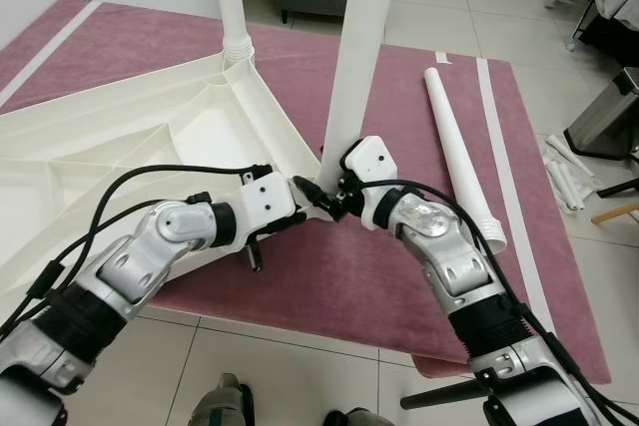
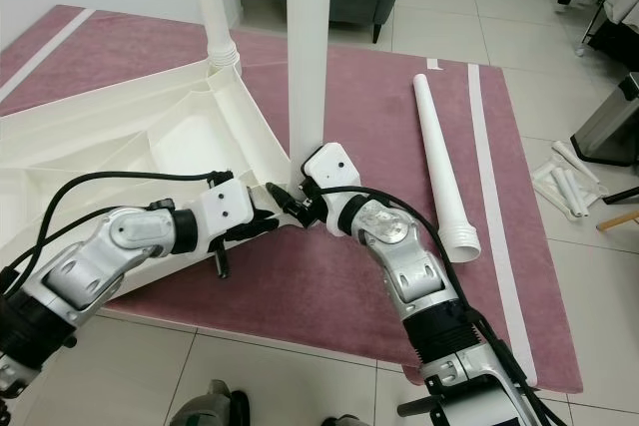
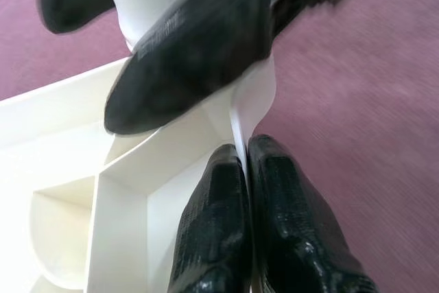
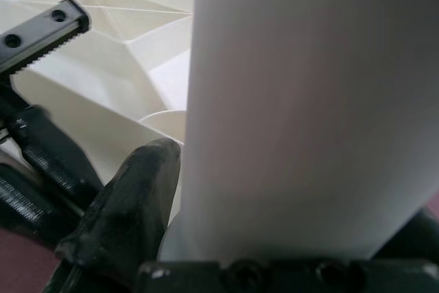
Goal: Building children table
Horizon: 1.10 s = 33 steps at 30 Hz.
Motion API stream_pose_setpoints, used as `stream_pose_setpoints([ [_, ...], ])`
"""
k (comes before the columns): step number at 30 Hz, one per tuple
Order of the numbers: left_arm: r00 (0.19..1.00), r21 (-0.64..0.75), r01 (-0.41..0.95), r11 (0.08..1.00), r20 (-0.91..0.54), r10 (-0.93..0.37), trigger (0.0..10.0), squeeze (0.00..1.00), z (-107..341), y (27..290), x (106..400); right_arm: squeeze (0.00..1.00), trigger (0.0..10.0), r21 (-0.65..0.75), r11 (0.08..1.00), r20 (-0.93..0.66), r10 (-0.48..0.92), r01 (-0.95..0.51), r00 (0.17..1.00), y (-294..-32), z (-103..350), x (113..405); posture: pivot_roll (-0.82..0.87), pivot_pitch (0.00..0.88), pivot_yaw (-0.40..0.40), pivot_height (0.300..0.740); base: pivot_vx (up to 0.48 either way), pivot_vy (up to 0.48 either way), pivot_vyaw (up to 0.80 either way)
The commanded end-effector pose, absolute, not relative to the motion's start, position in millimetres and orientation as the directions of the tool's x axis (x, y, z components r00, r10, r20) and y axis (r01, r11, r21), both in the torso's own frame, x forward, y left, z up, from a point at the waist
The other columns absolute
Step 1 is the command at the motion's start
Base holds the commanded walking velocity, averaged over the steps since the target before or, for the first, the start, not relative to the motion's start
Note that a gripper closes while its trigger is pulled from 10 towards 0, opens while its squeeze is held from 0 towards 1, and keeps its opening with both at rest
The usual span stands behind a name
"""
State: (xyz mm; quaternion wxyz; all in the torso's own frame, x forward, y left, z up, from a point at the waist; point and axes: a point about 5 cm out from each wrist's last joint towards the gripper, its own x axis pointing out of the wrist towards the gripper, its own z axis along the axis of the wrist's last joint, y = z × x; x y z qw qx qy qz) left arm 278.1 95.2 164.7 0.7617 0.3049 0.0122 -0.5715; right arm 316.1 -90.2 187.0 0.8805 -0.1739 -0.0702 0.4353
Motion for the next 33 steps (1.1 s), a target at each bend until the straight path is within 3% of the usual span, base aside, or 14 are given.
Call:
stream_pose_setpoints([
  [1,-0.007,0.29,0.937,-0.195,-0.542,-0.84,0.0,0.0,149,101,250,0.0,10.0,-0.412,0.565,0.014,0.788,-0.715,0.615,-106,209,320,0.16,0.095,-0.018,0.74,0.0,0.0,0.0],
  [7,-0.066,0.261,0.922,-0.288,-0.625,-0.778,0.0,0.0,143,119,233,0.0,10.0,-0.425,0.365,-0.125,0.883,-0.829,0.453,-101,197,311,0.17,0.09,-0.029,0.74,0.0,0.0,0.0],
  [15,-0.084,0.267,0.908,-0.323,-0.638,-0.766,0.0,0.0,142,116,235,0.0,10.0,-0.409,0.316,-0.157,0.9,-0.856,0.407,-96,189,305,0.15,0.086,-0.023,0.74,0.0,0.0,0.0],
  [16,-0.092,0.267,0.905,-0.332,-0.638,-0.765,0.0,0.0,142,116,235,0.0,7.1,-0.391,0.312,-0.156,0.905,-0.866,0.396,-95,187,303,0.15,0.086,-0.019,0.74,0.0,0.0,0.0],
  [18,-0.096,0.267,0.902,-0.338,-0.64,-0.763,0.0,0.0,143,116,234,0.0,7.1,-0.378,0.306,-0.156,0.909,-0.874,0.386,-95,186,302,0.15,0.086,-0.019,0.74,0.0,0.0,0.0],
  [19,-0.099,0.268,0.9,-0.345,-0.645,-0.758,0.0,0.0,142,116,234,0.0,0.0,-0.356,0.314,-0.146,0.912,-0.88,0.384,-95,185,302,0.15,0.084,-0.016,0.74,0.0,0.0,0.0],
  [21,-0.1,0.268,0.898,-0.35,-0.648,-0.755,0.0,0.0,142,116,233,0.0,0.0,-0.34,0.316,-0.14,0.914,-0.886,0.38,-96,184,301,0.15,0.084,-0.015,0.74,0.0,0.0,0.0],
  [23,-0.084,0.276,0.906,-0.322,-0.627,-0.775,0.0,0.0,144,113,237,0.0,0.0,-0.321,0.394,-0.131,0.882,-0.861,0.453,-97,181,307,0.15,0.084,-0.015,0.74,0.0,0.0,0.0],
  [25,-0.06,0.292,0.918,-0.268,-0.566,-0.822,0.0,0.0,151,100,245,0.0,0.0,-0.314,0.578,-0.105,0.767,-0.753,0.633,-100,176,322,0.14,0.084,-0.015,0.74,0.0,0.0,0.0],
  [26,-0.06,0.292,0.918,-0.268,-0.566,-0.822,0.0,0.0,151,100,245,0.0,0.0,-0.314,0.578,-0.105,0.767,-0.753,0.633,-100,176,322,0.14,0.084,-0.015,0.74,0.0,0.0,0.0],
  [29,-0.029,0.315,0.925,-0.212,-0.499,-0.866,0.0,0.0,159,81,257,0.0,0.0,-0.284,0.774,-0.102,0.562,-0.565,0.821,-105,164,335,0.14,0.09,-0.016,0.74,0.0,0.0,0.0],
  [32,0.002,0.34,0.925,-0.172,-0.456,-0.89,0.0,0.0,165,62,269,0.0,0.0,-0.288,0.868,-0.123,0.385,-0.404,0.915,-109,152,338,0.14,0.096,-0.01,0.74,0.0,0.0,0.0],
  [33,0.002,0.34,0.925,-0.172,-0.456,-0.89,0.0,0.0,165,62,269,0.0,0.0,-0.288,0.868,-0.123,0.385,-0.404,0.915,-109,152,338,0.14,0.096,-0.01,0.74,0.0,0.0,0.0],
])
